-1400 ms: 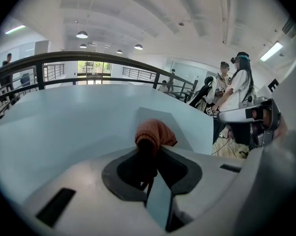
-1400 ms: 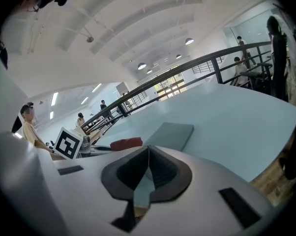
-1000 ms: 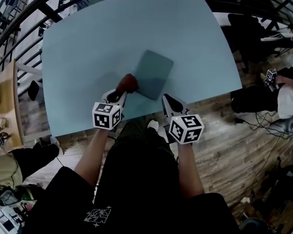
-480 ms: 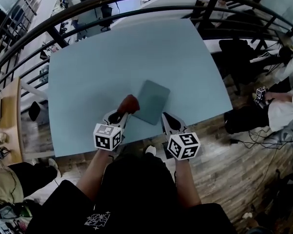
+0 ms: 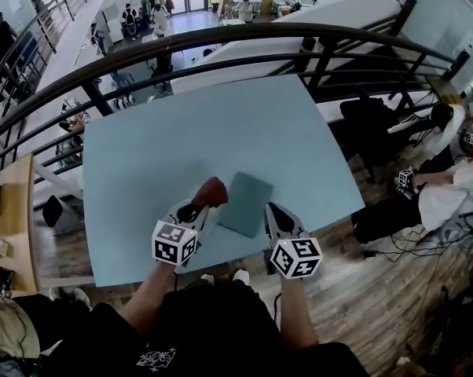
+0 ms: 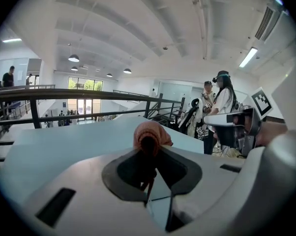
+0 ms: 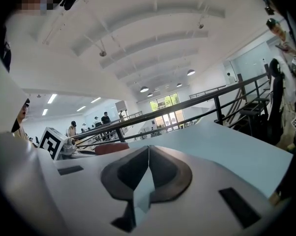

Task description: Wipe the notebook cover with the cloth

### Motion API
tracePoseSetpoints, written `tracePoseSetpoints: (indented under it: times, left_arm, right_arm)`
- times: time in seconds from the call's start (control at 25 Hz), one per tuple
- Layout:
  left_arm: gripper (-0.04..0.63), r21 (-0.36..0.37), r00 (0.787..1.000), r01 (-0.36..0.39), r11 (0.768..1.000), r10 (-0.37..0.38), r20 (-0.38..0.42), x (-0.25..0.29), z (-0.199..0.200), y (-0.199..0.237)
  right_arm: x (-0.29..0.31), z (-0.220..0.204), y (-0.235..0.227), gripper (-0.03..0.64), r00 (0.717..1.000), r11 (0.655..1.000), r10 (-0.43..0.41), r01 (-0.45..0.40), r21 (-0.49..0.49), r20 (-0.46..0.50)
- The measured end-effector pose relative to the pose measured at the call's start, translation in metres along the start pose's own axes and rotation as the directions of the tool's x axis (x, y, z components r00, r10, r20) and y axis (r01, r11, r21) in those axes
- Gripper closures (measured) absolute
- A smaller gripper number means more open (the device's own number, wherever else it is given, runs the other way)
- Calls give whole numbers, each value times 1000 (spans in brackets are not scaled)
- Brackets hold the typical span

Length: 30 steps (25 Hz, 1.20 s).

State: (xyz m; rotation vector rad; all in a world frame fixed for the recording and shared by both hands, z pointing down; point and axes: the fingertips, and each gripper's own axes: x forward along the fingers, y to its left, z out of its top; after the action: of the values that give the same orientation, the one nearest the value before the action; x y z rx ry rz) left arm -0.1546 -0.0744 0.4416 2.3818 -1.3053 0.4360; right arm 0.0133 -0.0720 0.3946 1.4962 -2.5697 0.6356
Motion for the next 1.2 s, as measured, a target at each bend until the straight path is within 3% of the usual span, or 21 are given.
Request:
tracePoseSetpoints:
  times: [0.48,0.76,1.2]
  left_arm:
    - [523,27,984,32,999,-36,172,-44,76,13]
    - [523,32,958,21,999,-30,284,-68,120,8]
    - [524,71,915,-1,997,-28,403,-97,170,1]
  right_arm:
    - [-21,69,31,609,988,997,-64,69,-32,142]
    - [-51,112,46,609,972,991,-58,84,-104,229]
    - [-78,154,50,609,943,983,-70,121,-139,325]
